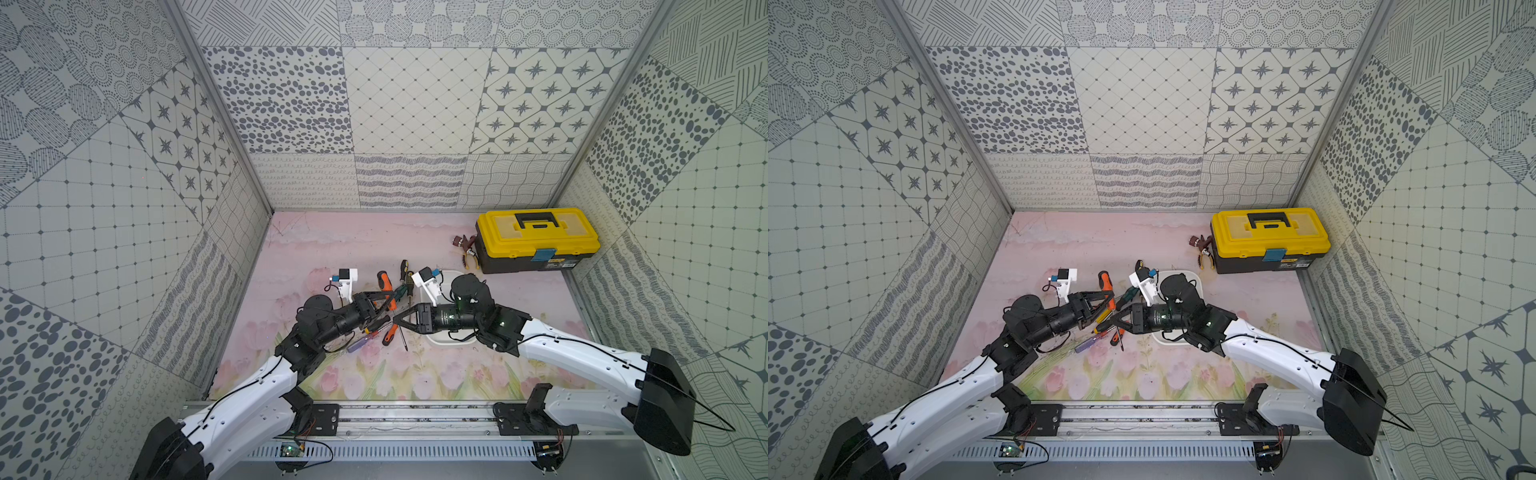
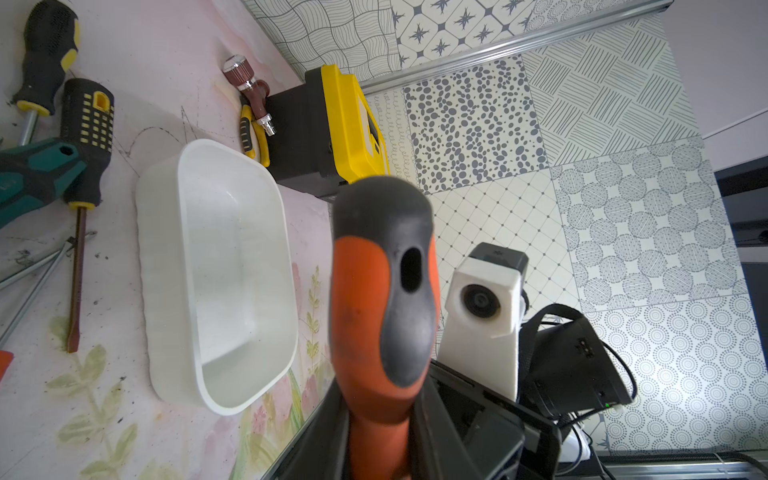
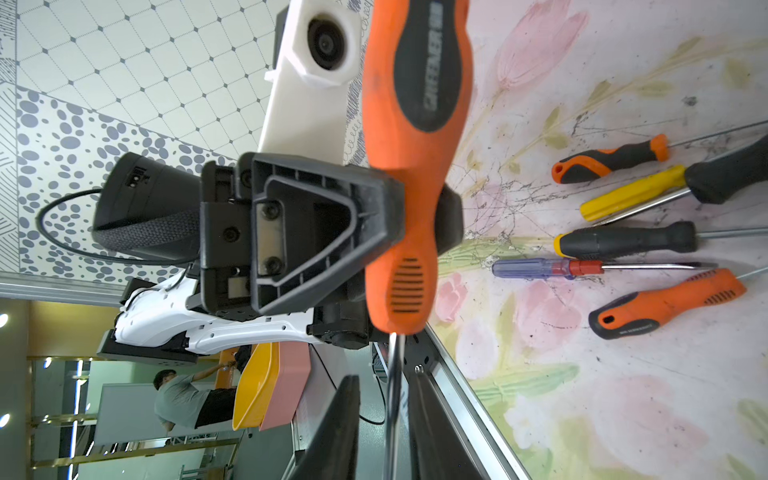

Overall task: Put the screwdriver on the desktop into the storage box
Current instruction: Pick up the screwdriver from the center of the board, then place the screwdriver in the storage box.

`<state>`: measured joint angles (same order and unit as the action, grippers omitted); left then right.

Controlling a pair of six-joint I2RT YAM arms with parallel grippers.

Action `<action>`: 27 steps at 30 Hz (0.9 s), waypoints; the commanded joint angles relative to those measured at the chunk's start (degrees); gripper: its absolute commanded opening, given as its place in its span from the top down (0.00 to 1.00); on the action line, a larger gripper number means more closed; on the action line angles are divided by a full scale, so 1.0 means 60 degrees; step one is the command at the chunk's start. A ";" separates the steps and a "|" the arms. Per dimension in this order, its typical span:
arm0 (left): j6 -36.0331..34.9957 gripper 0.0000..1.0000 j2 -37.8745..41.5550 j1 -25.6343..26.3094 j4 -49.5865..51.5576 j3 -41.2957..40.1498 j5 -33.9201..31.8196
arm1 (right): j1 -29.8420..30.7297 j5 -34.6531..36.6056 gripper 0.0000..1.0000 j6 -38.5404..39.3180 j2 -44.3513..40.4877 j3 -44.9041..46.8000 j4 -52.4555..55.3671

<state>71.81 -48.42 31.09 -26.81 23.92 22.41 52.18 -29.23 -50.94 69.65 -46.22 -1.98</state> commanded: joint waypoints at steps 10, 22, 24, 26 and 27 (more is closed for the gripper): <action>-0.0167 0.98 -0.0012 0.0106 -0.0751 0.0076 0.0106 | -0.0162 0.0204 1.00 -0.0017 -0.0042 -0.0150 -0.0106; -0.1890 0.19 0.0375 0.0150 0.3492 0.1081 -0.1163 | -0.1630 0.3830 1.00 0.1167 -0.0419 -0.0808 0.5731; -0.2034 0.22 0.0186 0.0165 0.3850 0.1154 -0.1173 | -0.1715 0.4478 1.00 0.1291 -0.0200 -0.0833 0.6344; -0.2159 0.26 -0.0047 0.0229 0.4045 0.1195 -0.1088 | -0.1779 0.4636 1.00 0.1387 0.0020 -0.0771 0.6451; -0.2204 0.27 -0.0176 0.0258 0.4099 0.1174 -0.1091 | -0.1819 0.4673 1.00 0.1439 0.0188 -0.0813 0.6439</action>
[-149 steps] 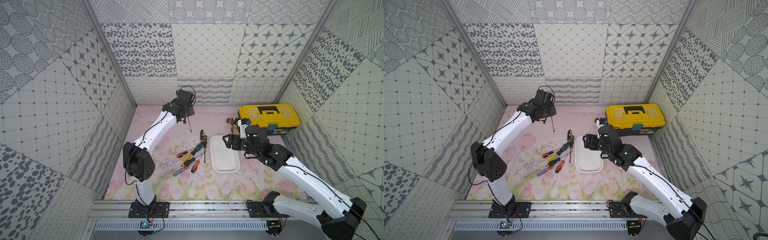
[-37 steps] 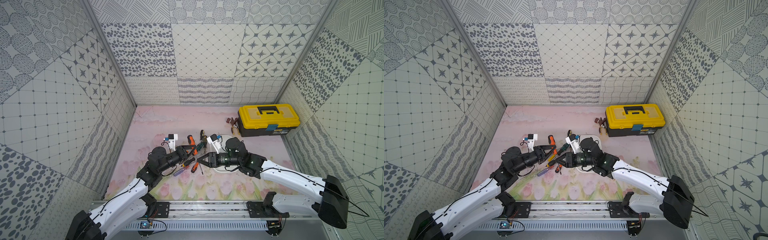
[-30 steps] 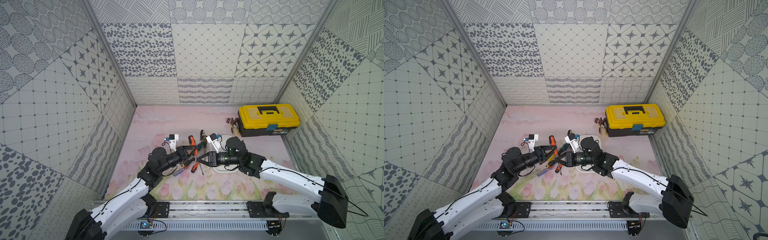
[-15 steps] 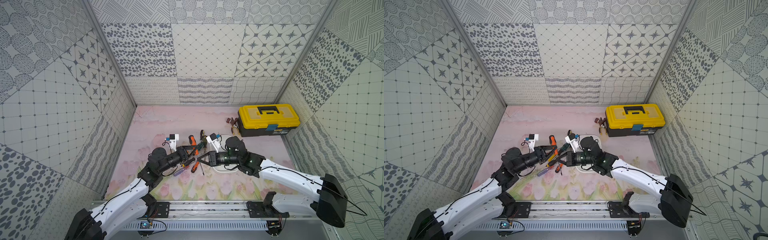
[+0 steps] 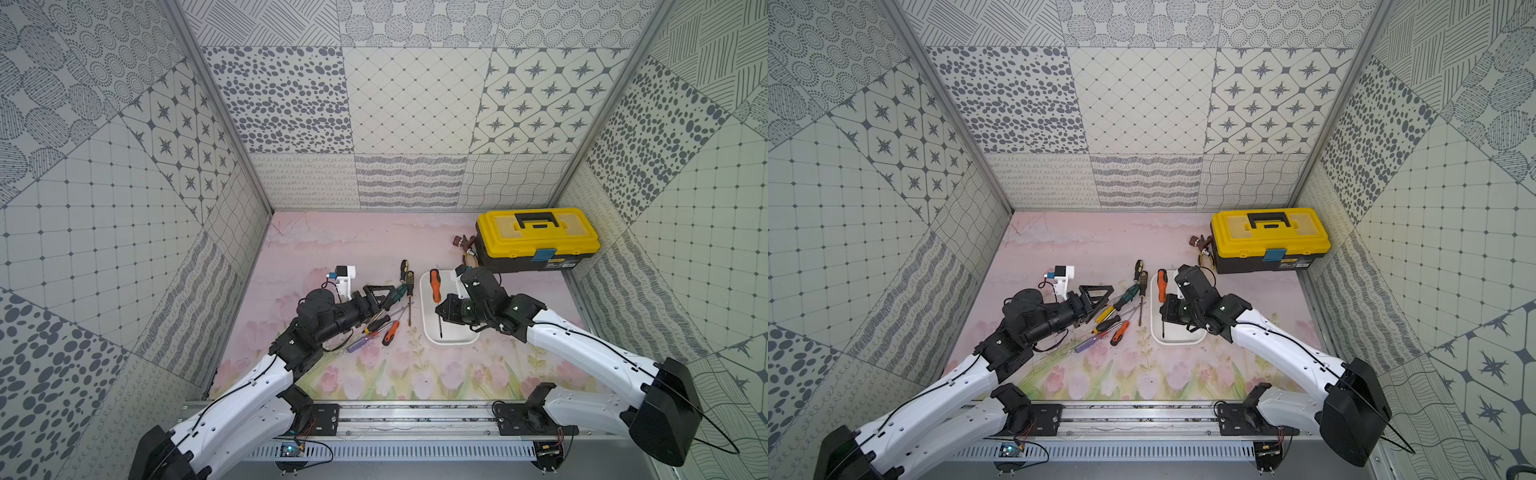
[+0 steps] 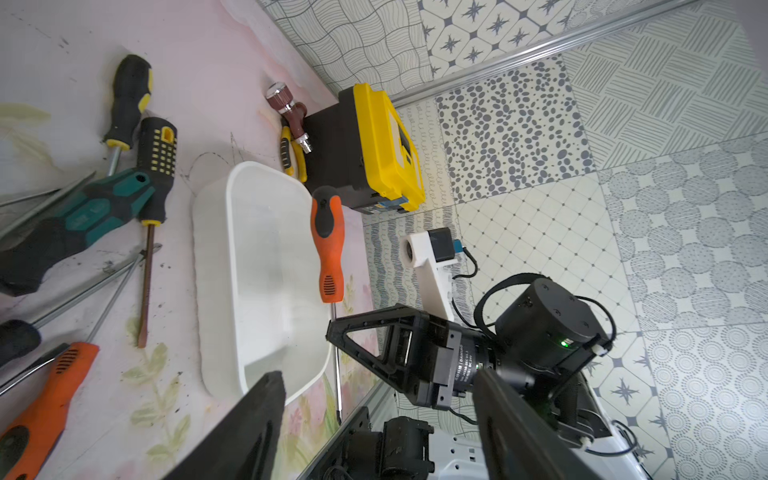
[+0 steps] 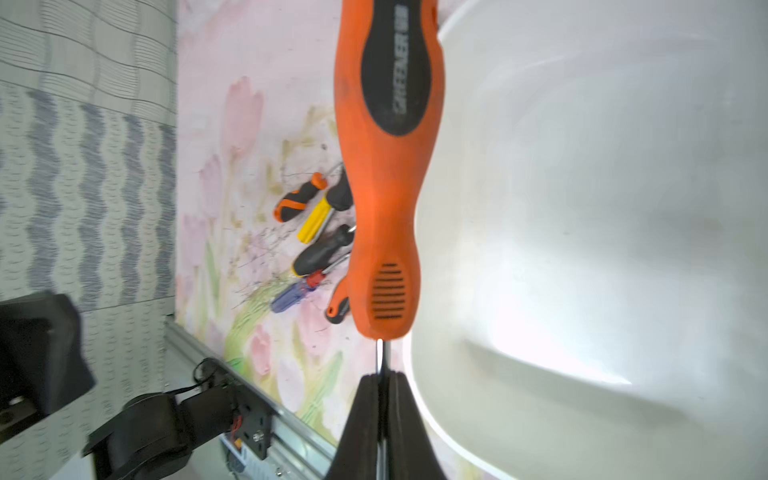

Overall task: Put the screwdriver on the desktop into the storage box
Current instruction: Place the screwdriver in the storage box.

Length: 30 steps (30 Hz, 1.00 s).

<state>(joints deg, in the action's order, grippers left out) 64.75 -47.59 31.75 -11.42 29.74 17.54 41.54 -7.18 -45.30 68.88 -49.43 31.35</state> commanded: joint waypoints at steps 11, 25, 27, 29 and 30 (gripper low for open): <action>-0.1923 0.38 -0.1308 0.0289 0.4265 0.0909 -0.1693 | -0.0342 0.1198 1.00 0.1232 0.2292 -0.0776 -0.0142; -0.2317 0.39 -0.1819 0.0331 0.5021 0.1043 -0.2287 | -0.0256 0.0123 1.00 0.0838 0.3570 -0.0629 -0.1752; -0.2257 0.39 -0.1906 0.0332 0.4914 0.1002 -0.2244 | -0.0208 -0.0010 1.00 0.0769 0.3656 -0.0535 -0.2010; -0.2266 0.39 -0.2019 0.0330 0.4918 0.1042 -0.2222 | -0.0138 -0.0063 1.00 0.0726 0.3760 -0.0519 -0.2126; -0.2264 0.39 -0.2048 0.0347 0.4934 0.1064 -0.2217 | -0.0116 -0.0083 1.00 0.0690 0.3825 -0.0523 -0.2143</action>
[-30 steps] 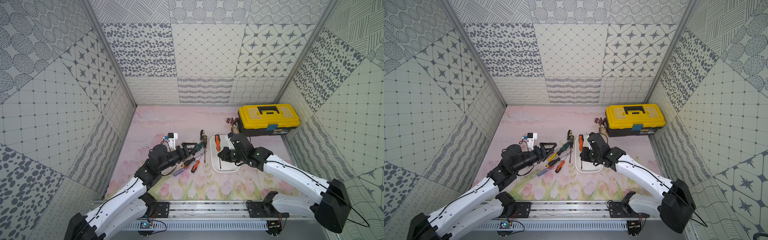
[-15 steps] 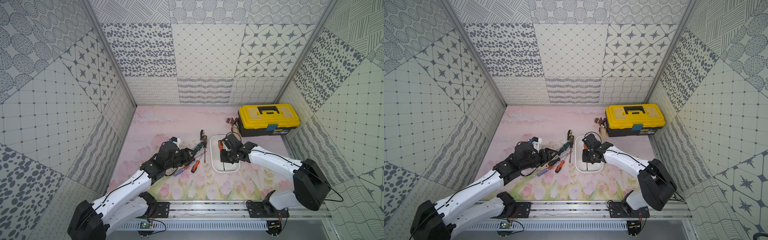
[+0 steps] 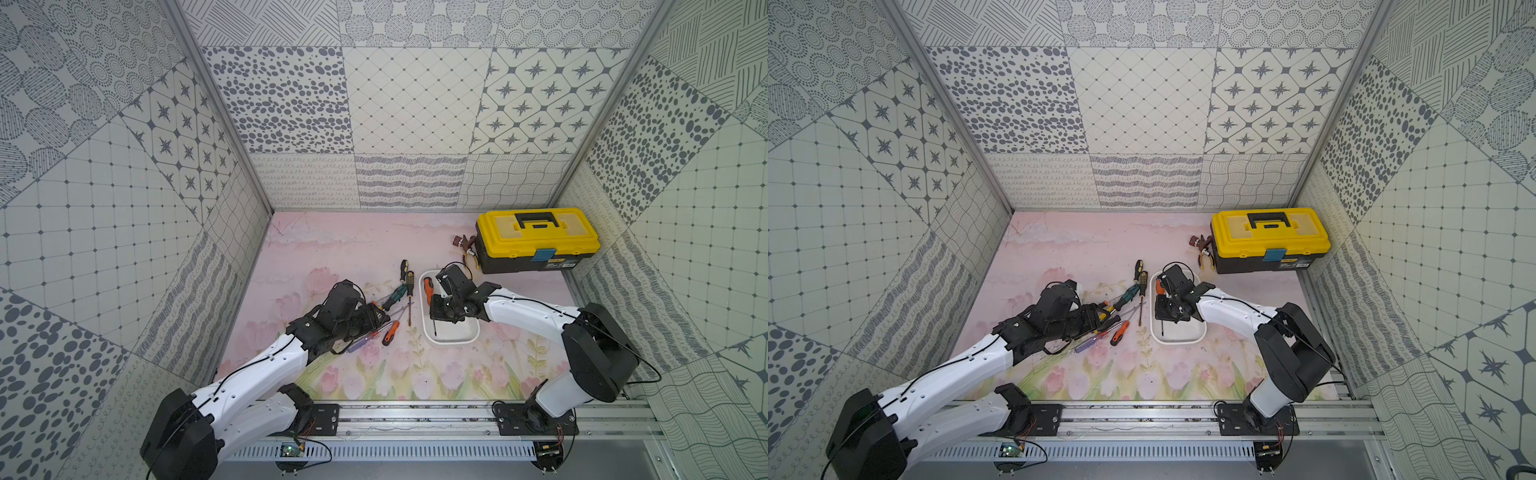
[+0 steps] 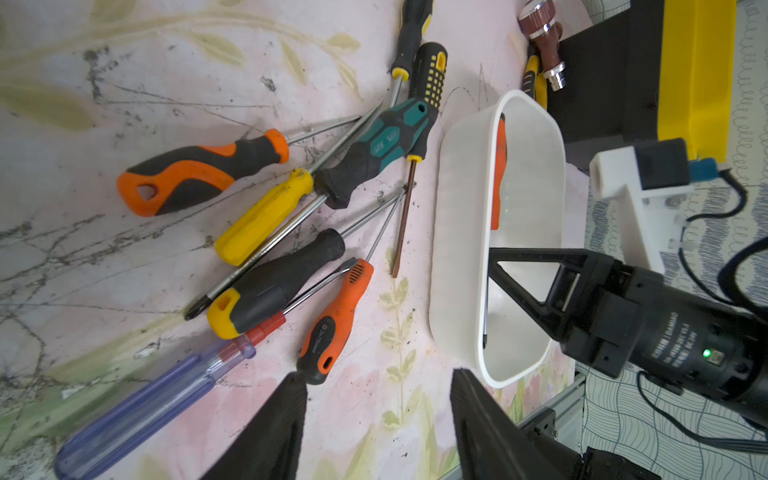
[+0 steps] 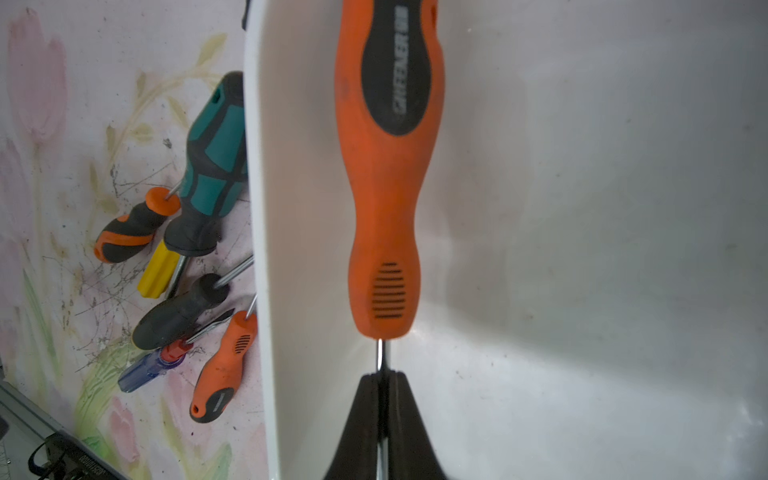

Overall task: Put the screwdriver on the desktop into the storage box
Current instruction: Place the screwdriver in the storage box.

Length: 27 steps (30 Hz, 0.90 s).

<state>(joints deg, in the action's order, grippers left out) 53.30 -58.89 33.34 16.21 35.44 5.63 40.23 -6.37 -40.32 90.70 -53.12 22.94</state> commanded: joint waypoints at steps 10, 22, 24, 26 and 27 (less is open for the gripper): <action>-0.0603 0.37 -0.0698 0.0082 0.0443 0.0727 -0.0541 | 0.0107 0.0091 0.48 -0.0265 -0.0220 0.0236 -0.0496; -0.1503 0.36 -0.3828 0.0081 0.0438 0.3409 -0.1432 | 0.0400 0.0937 0.40 -0.0248 -0.2296 0.0341 0.0611; -0.1739 0.34 -0.4492 0.0064 0.0491 0.4120 -0.1867 | 0.0499 0.1001 0.42 -0.0236 -0.2608 0.0374 0.0707; -0.1937 0.34 -0.5242 0.0032 0.0704 0.5055 -0.2081 | 0.0518 0.0976 0.45 -0.0238 -0.2825 0.0421 0.0743; -0.2061 0.35 -0.5673 0.0026 0.0781 0.5580 -0.2039 | 0.0532 0.0968 0.46 -0.0227 -0.2914 0.0430 0.0790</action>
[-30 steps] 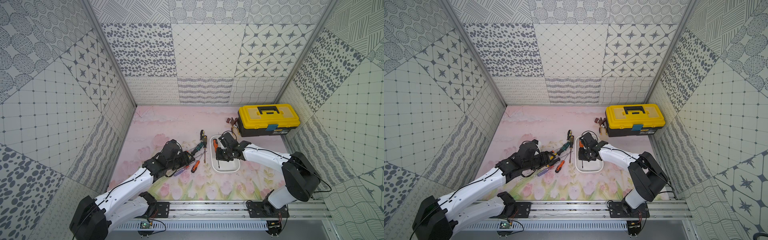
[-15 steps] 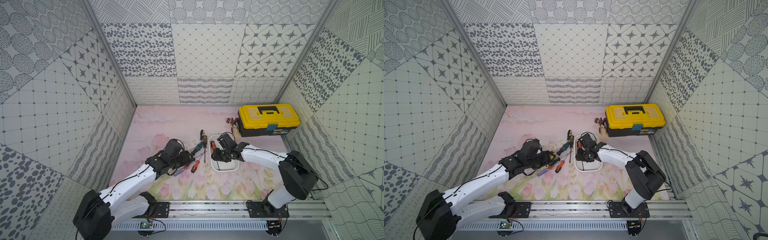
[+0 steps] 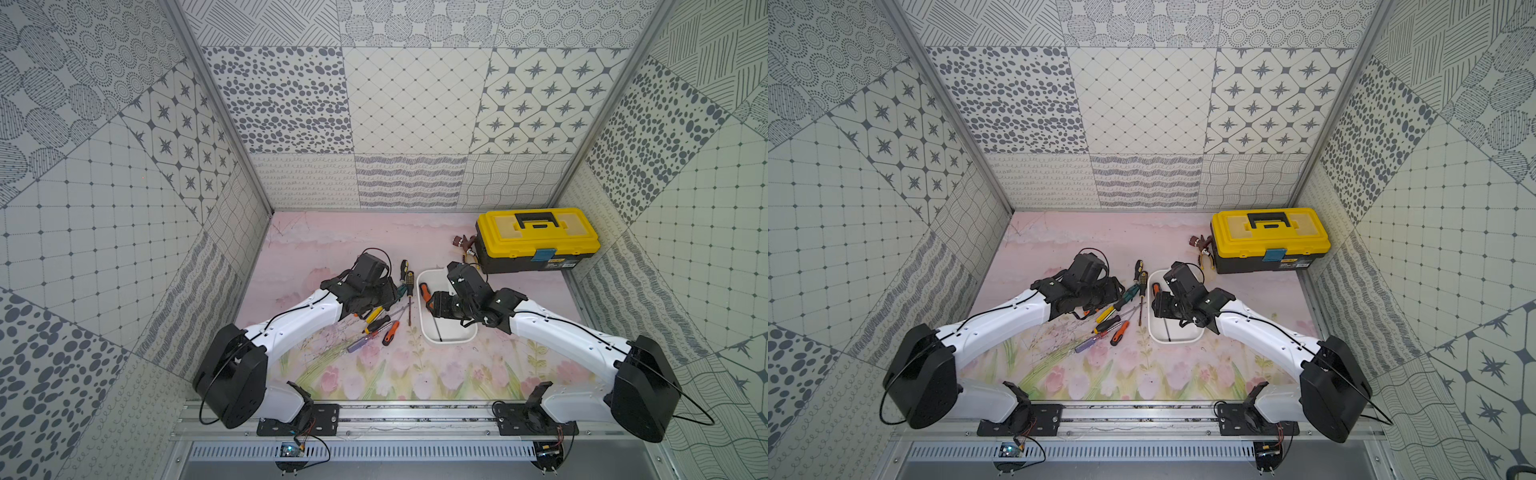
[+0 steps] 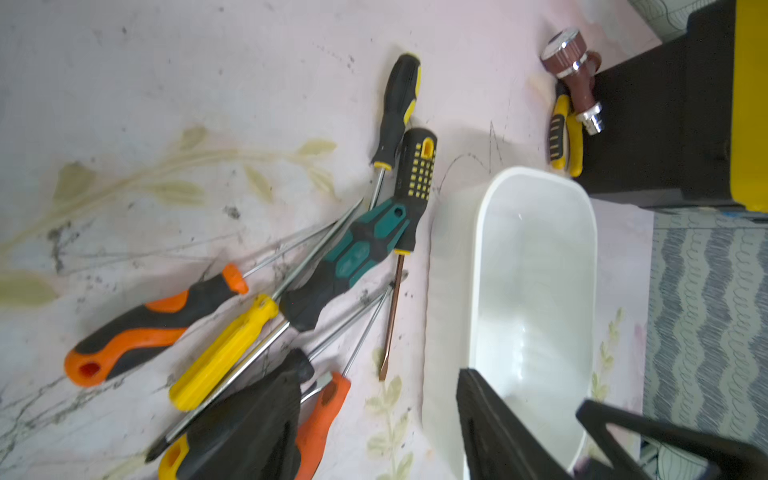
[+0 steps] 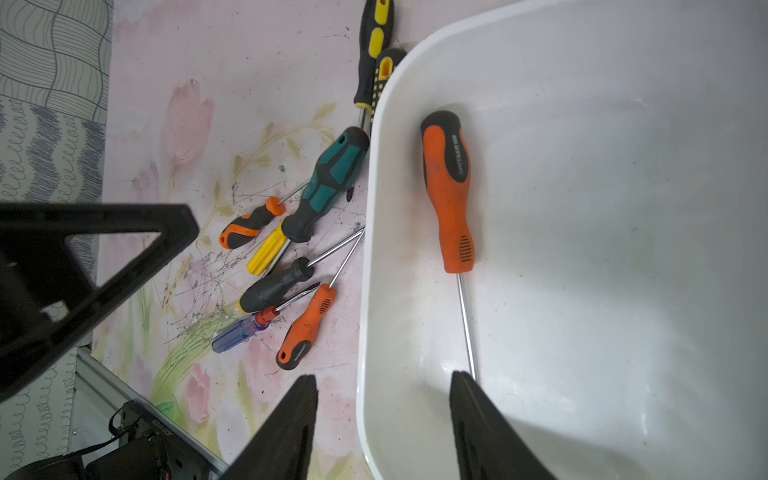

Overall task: Put the screwdriver on the desktop into the storage box
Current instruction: Place the screwdriver in the storage box, then pick up the screwdriver from the center of the board.

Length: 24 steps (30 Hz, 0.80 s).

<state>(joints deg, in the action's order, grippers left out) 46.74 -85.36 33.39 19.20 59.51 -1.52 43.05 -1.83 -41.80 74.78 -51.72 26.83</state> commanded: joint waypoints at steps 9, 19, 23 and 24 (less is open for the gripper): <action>-0.2031 0.51 -0.4539 0.0029 0.2528 0.5605 -0.0961 | 0.0068 0.0238 0.51 -0.0013 -0.0932 0.0195 0.0563; -0.2186 0.47 -0.3620 0.0250 0.2064 0.2906 -0.0968 | 0.0064 0.0119 0.51 -0.0065 -0.1034 0.0098 0.0630; -0.2025 0.48 -0.4076 0.0251 0.2033 0.2894 -0.0837 | 0.0087 -0.0068 0.52 -0.0106 -0.0888 0.0027 0.0477; -0.2000 0.49 -0.4139 0.0264 0.2004 0.2924 -0.0789 | 0.0089 -0.0102 0.52 -0.0132 -0.0892 0.0043 0.0439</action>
<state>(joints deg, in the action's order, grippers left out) 35.83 -108.81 34.68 29.67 77.73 -6.35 43.33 -1.56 -41.87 69.08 -50.57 31.00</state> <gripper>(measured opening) 0.515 0.479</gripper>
